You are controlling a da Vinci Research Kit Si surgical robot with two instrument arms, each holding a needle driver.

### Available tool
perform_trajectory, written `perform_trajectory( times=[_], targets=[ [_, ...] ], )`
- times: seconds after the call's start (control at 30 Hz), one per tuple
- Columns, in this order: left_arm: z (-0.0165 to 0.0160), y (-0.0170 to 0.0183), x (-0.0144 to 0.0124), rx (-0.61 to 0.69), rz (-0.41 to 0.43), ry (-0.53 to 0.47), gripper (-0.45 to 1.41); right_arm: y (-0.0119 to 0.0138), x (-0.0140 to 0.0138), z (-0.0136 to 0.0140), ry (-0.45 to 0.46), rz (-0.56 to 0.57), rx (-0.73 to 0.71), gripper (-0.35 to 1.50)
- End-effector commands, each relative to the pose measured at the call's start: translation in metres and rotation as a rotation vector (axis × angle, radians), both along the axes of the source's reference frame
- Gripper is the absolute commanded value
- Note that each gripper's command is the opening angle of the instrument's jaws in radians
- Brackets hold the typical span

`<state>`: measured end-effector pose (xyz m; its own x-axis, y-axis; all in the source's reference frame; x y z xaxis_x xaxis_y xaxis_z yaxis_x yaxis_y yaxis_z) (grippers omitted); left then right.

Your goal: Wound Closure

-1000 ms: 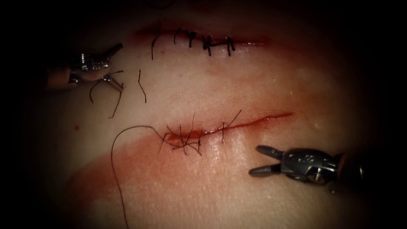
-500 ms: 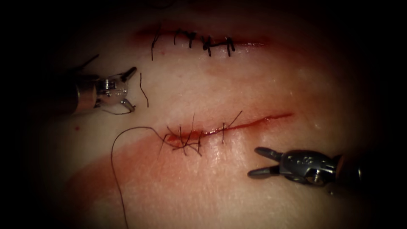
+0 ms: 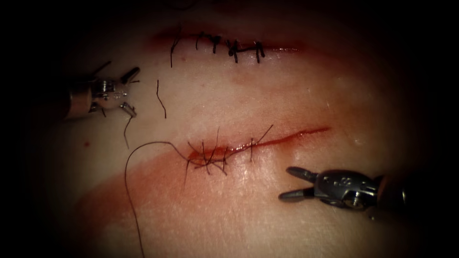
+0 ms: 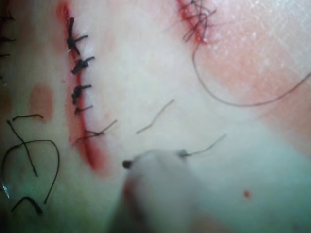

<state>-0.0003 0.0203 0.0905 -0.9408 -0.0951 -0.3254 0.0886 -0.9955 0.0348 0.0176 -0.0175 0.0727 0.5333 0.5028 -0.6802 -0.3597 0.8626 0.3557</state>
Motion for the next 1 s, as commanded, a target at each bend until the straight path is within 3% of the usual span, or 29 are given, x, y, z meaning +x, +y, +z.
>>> perform_trajectory(
  times=[0.03,0.37,0.73,1.0],
  targets=[
    [0.0005,0.0004,-0.0001,0.001,0.0,0.001,1.18,-0.0008,0.0006,0.0004,0.002,-0.002,0.004,1.48],
    [-0.0016,0.0049,0.0017,-0.024,-0.064,-0.024,1.19,-0.0012,0.0007,0.0005,0.002,-0.002,0.001,1.48],
    [-0.0023,0.0006,-0.0045,0.127,-0.186,-0.31,1.19,-0.0017,0.001,0.0009,0.003,-0.009,0.0,1.48],
    [-0.0017,0.0011,-0.0049,0.15,-0.268,-0.345,1.19,-0.0023,0.001,0.0012,0.0,-0.019,-0.001,1.48]
  ],
)
